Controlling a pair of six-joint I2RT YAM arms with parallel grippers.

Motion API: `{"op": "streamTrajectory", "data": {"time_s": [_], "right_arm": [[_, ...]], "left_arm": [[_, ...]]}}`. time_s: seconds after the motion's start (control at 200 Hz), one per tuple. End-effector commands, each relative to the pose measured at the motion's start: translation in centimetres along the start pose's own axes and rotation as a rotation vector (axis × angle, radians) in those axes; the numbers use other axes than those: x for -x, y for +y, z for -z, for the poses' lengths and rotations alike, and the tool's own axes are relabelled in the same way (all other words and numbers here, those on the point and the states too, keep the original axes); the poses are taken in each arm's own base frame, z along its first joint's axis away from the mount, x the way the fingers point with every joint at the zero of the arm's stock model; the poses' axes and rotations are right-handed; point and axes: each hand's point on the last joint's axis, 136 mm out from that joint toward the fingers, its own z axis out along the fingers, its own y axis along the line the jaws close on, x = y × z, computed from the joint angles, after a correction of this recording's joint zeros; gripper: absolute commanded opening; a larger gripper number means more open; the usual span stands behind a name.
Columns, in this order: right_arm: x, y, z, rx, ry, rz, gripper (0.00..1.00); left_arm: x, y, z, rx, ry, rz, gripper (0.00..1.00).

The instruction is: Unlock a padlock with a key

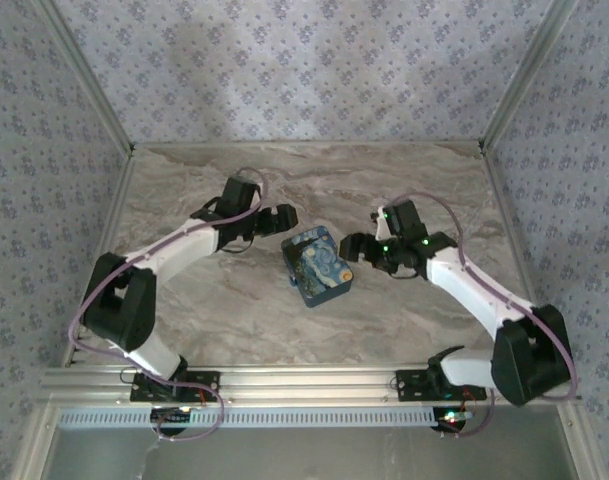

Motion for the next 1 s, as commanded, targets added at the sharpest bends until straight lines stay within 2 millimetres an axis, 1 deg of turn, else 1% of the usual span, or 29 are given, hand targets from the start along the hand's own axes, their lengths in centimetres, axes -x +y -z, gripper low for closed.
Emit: {"op": "streamTrajectory", "data": {"time_s": [0.0,0.125,0.255,0.355,0.445,0.53,0.675,0.904,0.994], "right_arm": [[-2.5,-1.1,0.4,-0.017,0.031,-0.067,0.88],[-4.7,-1.3,-0.1,0.007,0.06,-0.092,0.88],[-6.5,-1.2,-1.3,0.044,0.098,-0.116,0.87],[-7.2,-0.9,-2.1,0.063,0.118,-0.124,0.86],[-7.3,-0.3,-2.6,0.088,0.12,-0.125,0.86],[-6.9,0.2,-2.9,0.112,0.115,-0.131,0.85],[-6.2,1.4,-3.7,0.157,0.125,-0.143,0.84],[-4.3,3.0,-4.7,0.191,0.118,-0.135,0.83],[-3.3,3.5,-5.0,0.201,0.104,-0.128,0.83]], "left_arm": [[0.4,-1.2,-0.7,-0.039,0.053,-0.04,0.95],[0.5,-1.8,-2.6,-0.061,0.116,-0.047,0.89],[0.4,-2.6,-4.4,-0.107,0.175,-0.042,0.86],[-0.1,-3.0,-5.3,-0.139,0.23,-0.034,0.83],[-1.1,-3.4,-5.5,-0.16,0.264,-0.036,0.82],[-2.0,-3.4,-5.2,-0.163,0.273,-0.04,0.82],[-2.9,-3.2,-4.0,-0.176,0.251,-0.034,0.82],[-4.7,-2.6,-1.7,-0.179,0.223,-0.015,0.81],[-5.3,-2.2,-0.7,-0.18,0.203,-0.008,0.82]]}}
